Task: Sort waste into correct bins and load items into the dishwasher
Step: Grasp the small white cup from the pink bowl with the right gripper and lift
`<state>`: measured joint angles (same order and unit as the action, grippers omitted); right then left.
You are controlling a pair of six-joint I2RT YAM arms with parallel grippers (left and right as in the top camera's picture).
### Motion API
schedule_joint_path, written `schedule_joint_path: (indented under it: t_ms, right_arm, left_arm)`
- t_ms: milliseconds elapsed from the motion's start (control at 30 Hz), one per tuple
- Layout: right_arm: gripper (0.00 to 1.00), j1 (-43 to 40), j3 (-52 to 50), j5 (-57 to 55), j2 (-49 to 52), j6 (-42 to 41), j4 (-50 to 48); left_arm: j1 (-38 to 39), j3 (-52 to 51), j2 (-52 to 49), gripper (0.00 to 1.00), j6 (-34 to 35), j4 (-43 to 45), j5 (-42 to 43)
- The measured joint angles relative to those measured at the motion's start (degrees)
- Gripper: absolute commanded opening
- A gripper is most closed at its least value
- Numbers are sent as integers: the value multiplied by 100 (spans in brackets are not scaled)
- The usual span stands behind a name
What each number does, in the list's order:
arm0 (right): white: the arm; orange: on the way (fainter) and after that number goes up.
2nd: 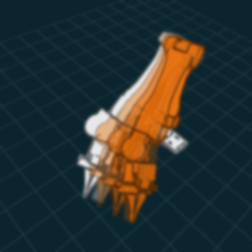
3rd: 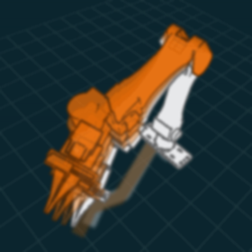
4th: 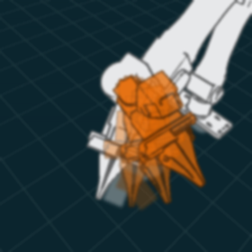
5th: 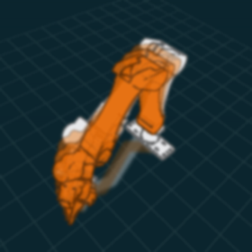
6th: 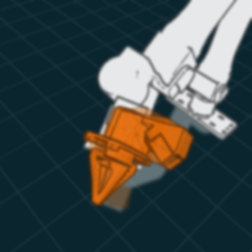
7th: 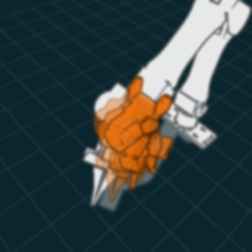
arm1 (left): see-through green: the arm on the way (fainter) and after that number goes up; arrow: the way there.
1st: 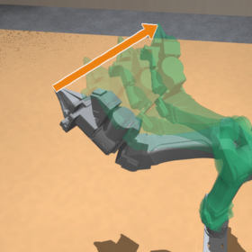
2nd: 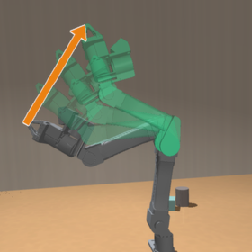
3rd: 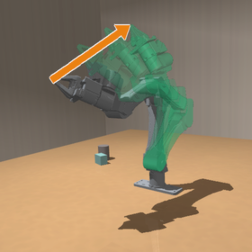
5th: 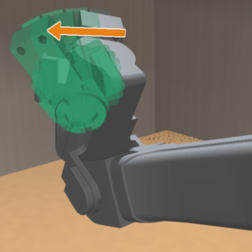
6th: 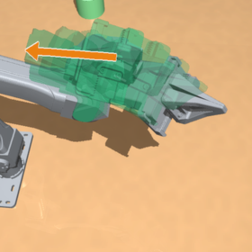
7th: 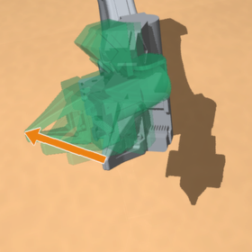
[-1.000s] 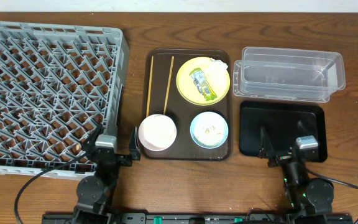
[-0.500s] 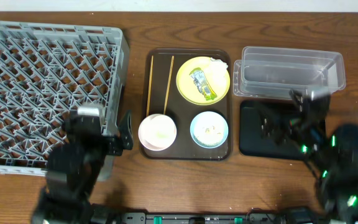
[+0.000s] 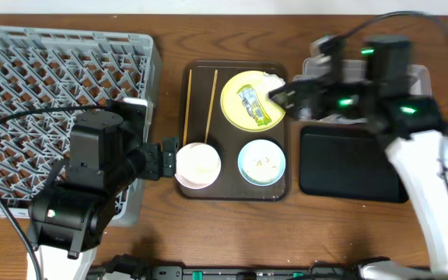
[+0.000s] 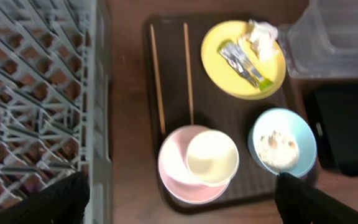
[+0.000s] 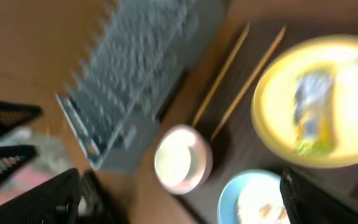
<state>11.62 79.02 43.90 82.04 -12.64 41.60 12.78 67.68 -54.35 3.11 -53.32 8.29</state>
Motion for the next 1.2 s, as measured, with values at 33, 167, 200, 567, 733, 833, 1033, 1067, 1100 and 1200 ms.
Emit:
schedule_joint_path:
  t_ms: [33,167,200,567,733,833,1033,1067,1100,1200]
  right_arm:
    - [99,354,0,-208,227,-15,186]
    - [78,1320,7,-986,776,-50,675]
    - [74,1650,7,-1217,1003,-44,702]
    - [57,3110,7,-2269,2225,-448,232]
    - [38,3204,7,-2940,2538,-702,133]
    - [24,3202,7,-3119,2570,-802,-76]
    - [1,3202,7,-3250,2774,-868,-306]
    - [1,3187,7,-3248,2806,-883,-273]
    - [1,3171,7,-3230,2811,-885,-247]
    - [1,3080,7,-3115,2758,-885,-227]
  left_arm:
    - [0,0,2,96,9,-111,107]
    - [2,0,96,95,190,-227,79]
    - [-4,0,192,95,444,-284,-114]
    - [-1064,31,520,95,2048,-612,-660]
    - [-1119,39,494,95,2109,-1058,-697]
    - [-1119,39,494,93,2109,-1123,-699]
    - [-1119,39,494,93,2111,-1147,-699]
    - [-1119,39,490,96,2111,-1178,-699]
    - [-1119,39,476,97,2111,-1239,-699]
    - [-1119,39,411,97,2107,-1276,-660]
